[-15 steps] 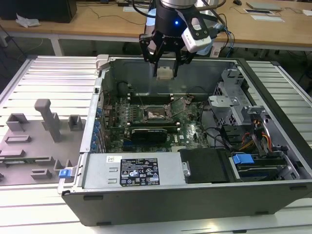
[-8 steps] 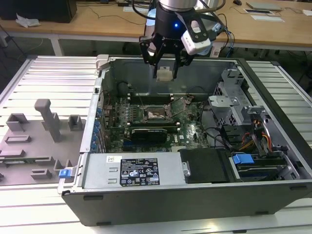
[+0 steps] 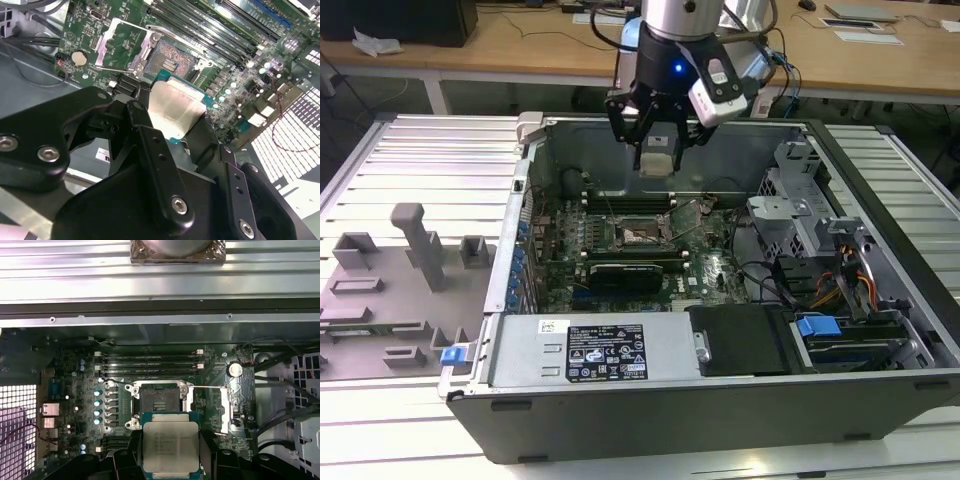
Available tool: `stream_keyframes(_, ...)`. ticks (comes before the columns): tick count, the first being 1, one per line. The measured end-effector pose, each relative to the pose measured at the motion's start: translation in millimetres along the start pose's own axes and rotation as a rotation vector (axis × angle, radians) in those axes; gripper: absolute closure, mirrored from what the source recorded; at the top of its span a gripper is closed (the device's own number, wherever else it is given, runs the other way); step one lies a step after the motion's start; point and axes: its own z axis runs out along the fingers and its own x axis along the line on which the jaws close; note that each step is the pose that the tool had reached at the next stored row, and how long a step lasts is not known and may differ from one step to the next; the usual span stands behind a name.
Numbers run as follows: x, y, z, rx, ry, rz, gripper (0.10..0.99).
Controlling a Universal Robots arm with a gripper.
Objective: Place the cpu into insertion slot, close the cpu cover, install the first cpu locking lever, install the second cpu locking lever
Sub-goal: 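Place the cpu into insertion slot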
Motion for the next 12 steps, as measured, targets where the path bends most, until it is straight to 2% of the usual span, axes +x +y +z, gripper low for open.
stream_keyframes(3, 0.0, -0.1, 1.6, 0.000, -0.0024, 0.028, 0.545)
stream_keyframes(6, -0.1, -0.3, 3.4, -0.001, -0.0084, 0.095, 0.545)
stream_keyframes(12, -0.1, -0.5, 6.6, -0.001, -0.0169, 0.193, 0.545)
